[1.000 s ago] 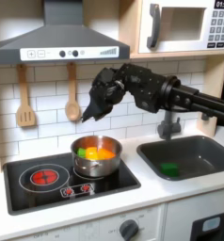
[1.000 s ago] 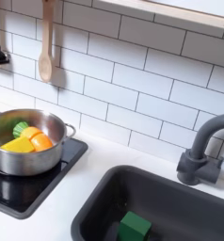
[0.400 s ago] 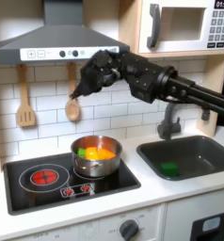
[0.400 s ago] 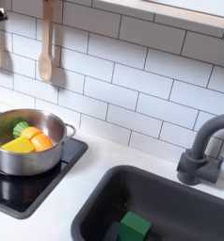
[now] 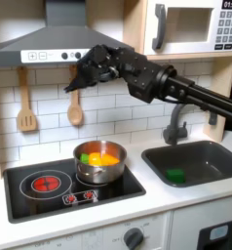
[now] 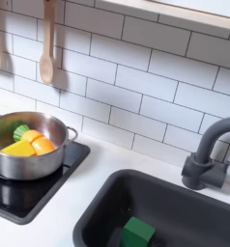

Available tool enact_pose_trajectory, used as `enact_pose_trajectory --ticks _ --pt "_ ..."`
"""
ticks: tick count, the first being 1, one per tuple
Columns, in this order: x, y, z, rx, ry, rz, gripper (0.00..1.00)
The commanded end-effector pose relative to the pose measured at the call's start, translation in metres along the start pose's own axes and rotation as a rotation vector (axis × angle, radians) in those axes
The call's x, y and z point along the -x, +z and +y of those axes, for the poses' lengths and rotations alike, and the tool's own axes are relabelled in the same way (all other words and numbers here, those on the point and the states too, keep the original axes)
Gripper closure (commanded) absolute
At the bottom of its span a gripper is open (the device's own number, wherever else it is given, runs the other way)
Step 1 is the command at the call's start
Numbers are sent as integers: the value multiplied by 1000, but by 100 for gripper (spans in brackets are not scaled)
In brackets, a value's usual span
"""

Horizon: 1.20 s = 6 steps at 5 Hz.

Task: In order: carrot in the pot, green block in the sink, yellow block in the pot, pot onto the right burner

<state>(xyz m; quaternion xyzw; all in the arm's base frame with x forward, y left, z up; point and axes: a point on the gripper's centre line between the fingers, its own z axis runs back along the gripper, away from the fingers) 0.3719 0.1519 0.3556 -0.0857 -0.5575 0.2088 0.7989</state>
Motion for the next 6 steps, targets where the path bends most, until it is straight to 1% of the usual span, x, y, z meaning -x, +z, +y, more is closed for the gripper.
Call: enact_pose_trajectory --ticks 1,2,3,4,6 --pt "-10 4 -20 51 -25 -54 100" --pt "-12 6 -19 59 -17 -65 100" --pt "-17 11 -19 66 -8 -87 100" --pt "-25 19 -28 90 -8 -116 100" --pt "-32 15 -26 81 1 -128 100"
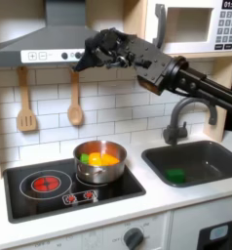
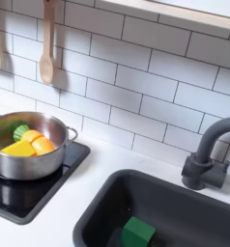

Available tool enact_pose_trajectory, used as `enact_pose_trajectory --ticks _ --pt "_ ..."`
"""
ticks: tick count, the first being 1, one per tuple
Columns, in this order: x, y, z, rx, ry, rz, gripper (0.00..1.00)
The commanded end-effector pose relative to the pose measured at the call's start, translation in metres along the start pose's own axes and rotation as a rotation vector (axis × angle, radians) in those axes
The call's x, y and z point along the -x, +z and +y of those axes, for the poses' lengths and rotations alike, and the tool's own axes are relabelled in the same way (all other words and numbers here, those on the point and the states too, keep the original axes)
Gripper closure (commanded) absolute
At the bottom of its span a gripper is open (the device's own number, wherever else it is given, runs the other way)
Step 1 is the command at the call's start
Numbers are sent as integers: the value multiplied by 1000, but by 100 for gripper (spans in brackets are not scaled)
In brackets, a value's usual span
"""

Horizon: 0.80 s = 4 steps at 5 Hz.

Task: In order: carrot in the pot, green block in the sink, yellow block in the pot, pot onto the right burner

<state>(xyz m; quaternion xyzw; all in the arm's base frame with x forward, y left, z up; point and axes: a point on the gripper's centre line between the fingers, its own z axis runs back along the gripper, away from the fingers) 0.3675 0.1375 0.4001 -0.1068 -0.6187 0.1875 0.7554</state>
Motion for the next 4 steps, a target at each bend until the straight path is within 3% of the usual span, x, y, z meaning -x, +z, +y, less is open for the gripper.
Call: enact_pose_trajectory --ticks 1,3,4 --pt "-2 -9 3 -18 3 4 100" --pt "2 -21 14 -46 5 20 100" --pt "3 -28 7 -30 -4 24 100"
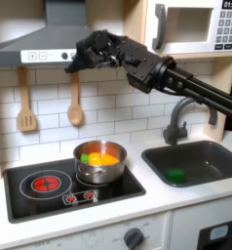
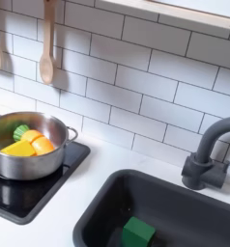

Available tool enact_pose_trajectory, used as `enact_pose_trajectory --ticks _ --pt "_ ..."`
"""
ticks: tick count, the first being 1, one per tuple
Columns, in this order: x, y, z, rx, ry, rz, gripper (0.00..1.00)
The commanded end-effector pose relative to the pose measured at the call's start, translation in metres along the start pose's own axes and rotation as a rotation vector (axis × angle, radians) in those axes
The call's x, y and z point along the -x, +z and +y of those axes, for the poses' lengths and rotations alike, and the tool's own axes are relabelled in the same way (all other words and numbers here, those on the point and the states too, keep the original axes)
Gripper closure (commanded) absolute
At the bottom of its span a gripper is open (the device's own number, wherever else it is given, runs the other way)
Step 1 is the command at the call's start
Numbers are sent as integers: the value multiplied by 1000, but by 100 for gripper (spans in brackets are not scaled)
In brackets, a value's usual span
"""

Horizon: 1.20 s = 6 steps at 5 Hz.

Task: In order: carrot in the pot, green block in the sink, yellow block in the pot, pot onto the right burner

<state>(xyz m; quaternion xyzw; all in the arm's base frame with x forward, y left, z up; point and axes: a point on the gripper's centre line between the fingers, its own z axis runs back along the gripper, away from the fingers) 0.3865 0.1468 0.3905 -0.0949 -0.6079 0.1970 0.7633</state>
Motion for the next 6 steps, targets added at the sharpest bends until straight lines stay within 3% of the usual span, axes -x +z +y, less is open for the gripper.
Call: enact_pose_trajectory --ticks 1,6 --pt "5 -11 -5 13 -4 17 100" --pt "-2 -9 -2 0 5 -4 100"
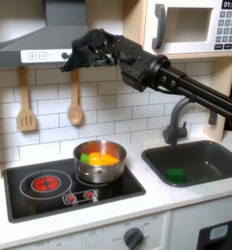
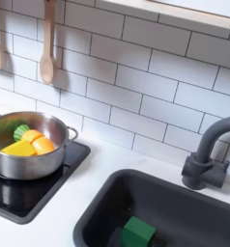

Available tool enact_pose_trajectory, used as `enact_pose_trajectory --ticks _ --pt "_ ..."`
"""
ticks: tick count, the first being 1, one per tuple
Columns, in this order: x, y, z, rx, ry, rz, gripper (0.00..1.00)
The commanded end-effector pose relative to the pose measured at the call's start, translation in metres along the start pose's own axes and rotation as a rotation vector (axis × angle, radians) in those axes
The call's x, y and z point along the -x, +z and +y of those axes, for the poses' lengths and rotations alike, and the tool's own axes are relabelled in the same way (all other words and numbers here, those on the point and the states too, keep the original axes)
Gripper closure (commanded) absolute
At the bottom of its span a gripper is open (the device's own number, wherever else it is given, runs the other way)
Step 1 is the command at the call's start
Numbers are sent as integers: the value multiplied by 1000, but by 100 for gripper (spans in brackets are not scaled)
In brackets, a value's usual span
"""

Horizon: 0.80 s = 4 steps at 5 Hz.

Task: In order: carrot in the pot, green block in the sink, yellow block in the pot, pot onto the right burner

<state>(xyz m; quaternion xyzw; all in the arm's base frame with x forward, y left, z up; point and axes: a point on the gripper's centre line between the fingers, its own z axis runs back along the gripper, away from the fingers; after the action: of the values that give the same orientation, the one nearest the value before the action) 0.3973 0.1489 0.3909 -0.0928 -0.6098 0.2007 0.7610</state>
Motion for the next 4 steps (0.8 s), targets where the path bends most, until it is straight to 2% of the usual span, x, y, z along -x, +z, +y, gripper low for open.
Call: enact_pose_trajectory --ticks 1,2,3,4 --pt "1 3 0 5 -3 0 100" --pt "6 31 -2 3 52 8 100" --pt "53 56 0 -93 83 240 0" --pt "39 54 -9 -72 76 204 0"
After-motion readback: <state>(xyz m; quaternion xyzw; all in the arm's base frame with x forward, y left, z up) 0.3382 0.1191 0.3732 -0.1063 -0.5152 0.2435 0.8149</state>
